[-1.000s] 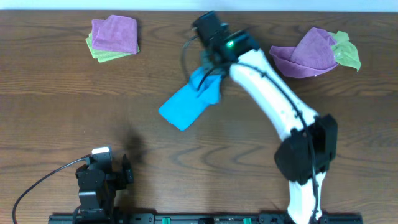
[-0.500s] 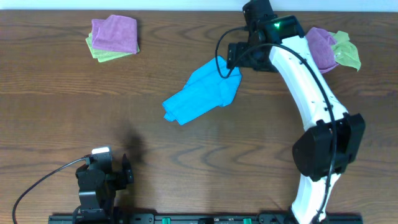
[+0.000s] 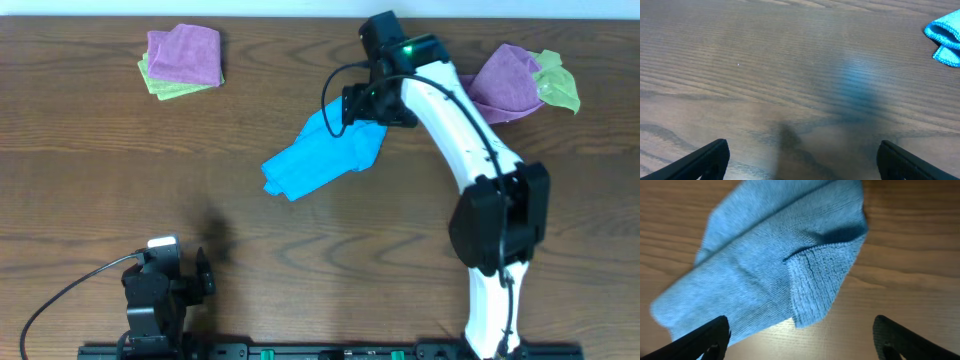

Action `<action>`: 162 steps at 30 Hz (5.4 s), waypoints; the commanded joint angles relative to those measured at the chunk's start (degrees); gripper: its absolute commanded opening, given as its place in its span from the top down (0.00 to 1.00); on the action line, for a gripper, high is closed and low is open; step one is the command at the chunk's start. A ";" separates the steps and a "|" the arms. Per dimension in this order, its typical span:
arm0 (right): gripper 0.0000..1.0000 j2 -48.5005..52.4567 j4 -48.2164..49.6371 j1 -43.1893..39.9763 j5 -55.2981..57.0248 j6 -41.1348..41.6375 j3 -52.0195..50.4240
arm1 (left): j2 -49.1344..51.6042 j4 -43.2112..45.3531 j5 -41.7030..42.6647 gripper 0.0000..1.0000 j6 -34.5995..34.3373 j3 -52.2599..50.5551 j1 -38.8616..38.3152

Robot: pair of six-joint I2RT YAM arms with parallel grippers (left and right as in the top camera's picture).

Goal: Fold the cloth

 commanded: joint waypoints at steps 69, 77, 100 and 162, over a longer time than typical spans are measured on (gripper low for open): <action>0.99 8.55 0.37 1.29 2.58 0.50 0.68 | -0.35 -0.74 -0.57 0.05 0.39 -1.11 -0.17; 0.96 1.92 -2.21 1.29 3.48 0.68 0.68 | -0.35 -0.74 -0.57 0.05 0.39 -1.11 -0.17; 0.99 -16.81 -10.80 1.36 6.45 -2.21 0.68 | -0.35 -0.74 -0.57 0.05 0.42 -1.11 -0.17; 0.21 -1.64 12.61 2.51 2.91 -16.06 0.61 | -0.35 -0.66 -1.44 0.05 0.37 -1.11 -0.17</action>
